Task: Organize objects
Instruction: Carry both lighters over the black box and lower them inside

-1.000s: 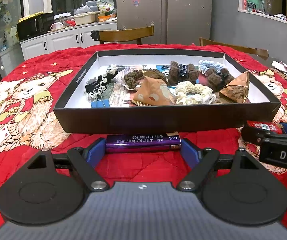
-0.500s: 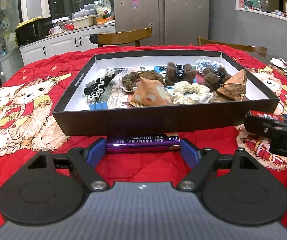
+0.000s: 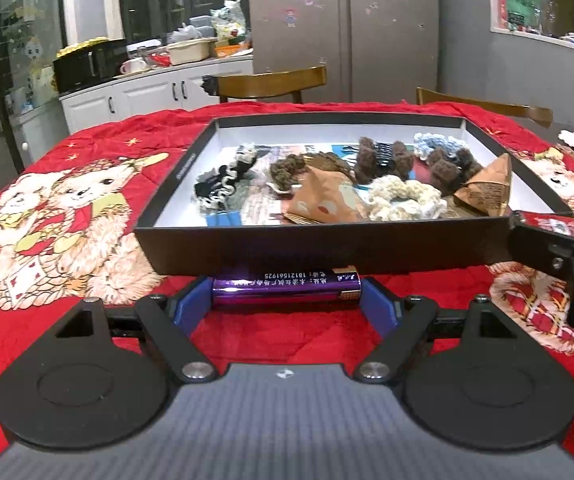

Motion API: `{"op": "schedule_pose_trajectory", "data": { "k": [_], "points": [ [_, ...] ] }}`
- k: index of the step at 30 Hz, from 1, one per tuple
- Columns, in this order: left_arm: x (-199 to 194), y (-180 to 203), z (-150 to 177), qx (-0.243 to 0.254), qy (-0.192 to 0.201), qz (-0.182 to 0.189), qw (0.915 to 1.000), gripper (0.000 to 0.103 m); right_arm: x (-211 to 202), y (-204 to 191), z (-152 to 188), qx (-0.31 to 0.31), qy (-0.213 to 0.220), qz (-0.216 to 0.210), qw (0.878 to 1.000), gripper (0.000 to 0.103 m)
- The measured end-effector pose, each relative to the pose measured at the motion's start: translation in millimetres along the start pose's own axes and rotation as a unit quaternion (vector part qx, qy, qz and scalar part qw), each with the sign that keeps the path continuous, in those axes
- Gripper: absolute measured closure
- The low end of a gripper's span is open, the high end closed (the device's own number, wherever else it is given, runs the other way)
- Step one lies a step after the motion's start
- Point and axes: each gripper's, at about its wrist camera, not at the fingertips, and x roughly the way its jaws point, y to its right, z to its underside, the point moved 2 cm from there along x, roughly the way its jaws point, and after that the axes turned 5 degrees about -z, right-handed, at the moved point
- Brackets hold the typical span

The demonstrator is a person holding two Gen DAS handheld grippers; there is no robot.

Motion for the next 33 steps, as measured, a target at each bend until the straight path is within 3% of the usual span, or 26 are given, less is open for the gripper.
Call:
{"op": "schedule_pose_trajectory", "data": {
  "k": [9, 13, 16, 24, 28, 32, 33],
  "points": [
    [-29, 3, -17, 0.006, 0.035, 0.028, 0.9990, 0.019, -29, 16, -35, 0.051, 0.054, -0.022, 0.997, 0.021],
    [-44, -8, -41, -0.011, 0.054, 0.037, 0.9978, 0.019, -33, 21, -66, 0.086, 0.062, 0.001, 0.994, 0.021],
    [-45, -22, -73, -0.035, 0.055, 0.041, 0.9970, 0.019, -29, 23, -99, 0.114, 0.053, -0.021, 0.992, 0.021],
    [-20, -29, -151, 0.002, 0.104, 0.027, 0.9942, 0.019, 42, 18, -157, 0.142, 0.006, -0.029, 0.989, 0.021],
    [16, -33, -180, -0.019, 0.099, 0.031, 0.9944, 0.019, 79, 14, -161, 0.158, 0.004, 0.005, 0.987, 0.021],
    [62, -43, -186, -0.040, 0.084, 0.049, 0.9944, 0.019, 120, 8, -159, 0.164, -0.008, 0.009, 0.986, 0.021],
    [76, -42, -188, -0.023, 0.065, 0.053, 0.9962, 0.019, 130, 6, -157, 0.160, -0.010, 0.011, 0.987, 0.021]
  ]
}}
